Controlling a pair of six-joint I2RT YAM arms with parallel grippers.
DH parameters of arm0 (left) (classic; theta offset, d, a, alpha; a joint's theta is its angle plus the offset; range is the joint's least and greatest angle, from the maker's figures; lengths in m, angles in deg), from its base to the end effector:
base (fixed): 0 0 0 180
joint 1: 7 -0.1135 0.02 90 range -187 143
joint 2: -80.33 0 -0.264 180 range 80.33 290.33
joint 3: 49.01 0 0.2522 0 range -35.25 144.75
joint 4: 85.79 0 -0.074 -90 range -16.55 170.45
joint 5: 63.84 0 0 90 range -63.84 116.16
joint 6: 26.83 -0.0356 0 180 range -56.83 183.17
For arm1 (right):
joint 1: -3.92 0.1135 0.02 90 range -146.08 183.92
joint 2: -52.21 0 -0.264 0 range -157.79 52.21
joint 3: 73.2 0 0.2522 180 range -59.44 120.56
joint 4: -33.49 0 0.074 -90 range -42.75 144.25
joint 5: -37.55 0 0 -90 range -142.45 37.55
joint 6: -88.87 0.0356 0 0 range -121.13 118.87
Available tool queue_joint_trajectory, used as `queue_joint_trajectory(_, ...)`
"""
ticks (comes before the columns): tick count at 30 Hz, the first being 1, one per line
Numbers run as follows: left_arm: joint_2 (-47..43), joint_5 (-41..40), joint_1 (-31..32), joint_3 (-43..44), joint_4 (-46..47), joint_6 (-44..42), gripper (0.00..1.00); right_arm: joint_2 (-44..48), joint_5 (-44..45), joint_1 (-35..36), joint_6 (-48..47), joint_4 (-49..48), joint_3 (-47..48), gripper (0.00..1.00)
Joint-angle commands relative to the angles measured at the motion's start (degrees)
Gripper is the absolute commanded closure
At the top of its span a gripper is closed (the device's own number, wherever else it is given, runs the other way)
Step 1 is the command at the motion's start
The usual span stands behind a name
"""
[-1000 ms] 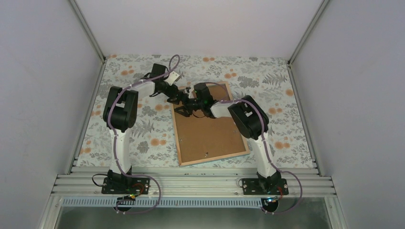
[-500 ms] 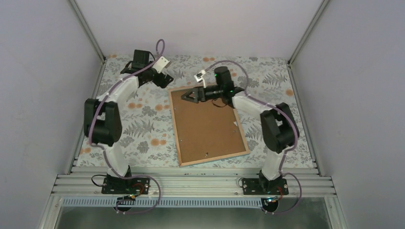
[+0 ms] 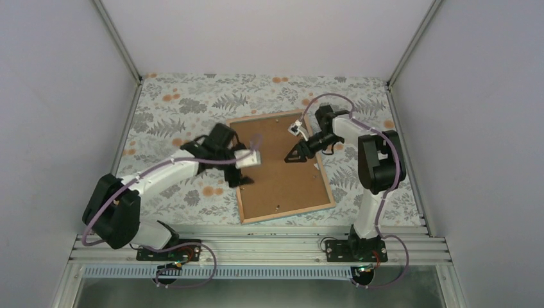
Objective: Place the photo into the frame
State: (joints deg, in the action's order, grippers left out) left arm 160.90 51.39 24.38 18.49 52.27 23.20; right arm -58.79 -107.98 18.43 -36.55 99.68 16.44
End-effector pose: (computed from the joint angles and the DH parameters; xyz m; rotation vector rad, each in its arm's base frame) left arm 0.2340 -0.1605 0.2299 1.5760 1.8976 -0.4911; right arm 0.3349 0.1170 0.1740 -1.1284 2.3541 1.3413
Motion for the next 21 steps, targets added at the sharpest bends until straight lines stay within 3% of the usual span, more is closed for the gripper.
queue_joint_trajectory(1, 0.59, -5.24, 8.74, -3.73, 2.66, -2.11, 0.07, -0.31, 2.10, 0.53, -9.98, 7.55, -3.30, 0.46)
queue_joint_trajectory(5, 4.41, -9.58, 15.01, -4.05, 6.72, -0.80, 0.16, -0.23, 6.81, 0.41, -8.29, 2.68, -7.45, 0.57)
queue_joint_trajectory(8, 6.51, -10.71, 17.17, -5.00, 10.63, -1.21, 0.17, -1.50, 8.76, -0.15, -7.89, 1.78, -8.98, 0.64)
queue_joint_trajectory(21, 14.45, -8.17, 21.14, -5.90, 19.32, 1.75, 0.17, -7.63, 15.18, -4.17, -7.17, 0.66, -10.86, 0.75)
